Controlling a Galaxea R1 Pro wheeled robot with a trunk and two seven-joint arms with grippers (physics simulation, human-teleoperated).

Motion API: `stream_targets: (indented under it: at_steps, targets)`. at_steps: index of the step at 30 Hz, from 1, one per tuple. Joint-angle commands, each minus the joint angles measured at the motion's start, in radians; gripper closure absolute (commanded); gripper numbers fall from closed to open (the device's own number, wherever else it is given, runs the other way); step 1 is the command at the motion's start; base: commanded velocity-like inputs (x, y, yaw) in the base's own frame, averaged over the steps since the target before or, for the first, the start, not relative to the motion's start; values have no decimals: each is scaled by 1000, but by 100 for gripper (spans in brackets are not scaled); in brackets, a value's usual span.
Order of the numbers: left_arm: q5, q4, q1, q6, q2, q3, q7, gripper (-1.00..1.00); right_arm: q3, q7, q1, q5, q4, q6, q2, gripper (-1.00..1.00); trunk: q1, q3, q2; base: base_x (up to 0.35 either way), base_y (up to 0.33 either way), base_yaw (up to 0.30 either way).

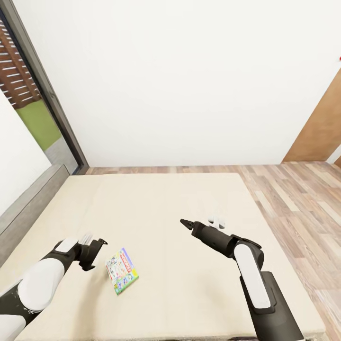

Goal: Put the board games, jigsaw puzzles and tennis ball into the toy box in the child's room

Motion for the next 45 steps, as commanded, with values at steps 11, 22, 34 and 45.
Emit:
stream_targets:
  at_steps: [11,22,34,45]
  targets:
    - [11,-3,-1,2,-1,26,9,-100,1,-10,-1,-10,-1,3,0,-100,1,-20,-2,0,0,0]
    - [11,-9,-7,-75,-2,28,10,-100,8,-9,-1,-10,-1,3,2,-100,1,-38,-2,0,0,0]
    - [9,-12,-8,-247,-25,28,18,-100,11,-10,-1,-9,-1,4,7,-100,1,-57,-2,0,0,0]
    - [8,-14,-8,-267,-44,27,21,-100,11,-10,-1,-6,-1,5,3,-100,1,-75,-2,0,0,0]
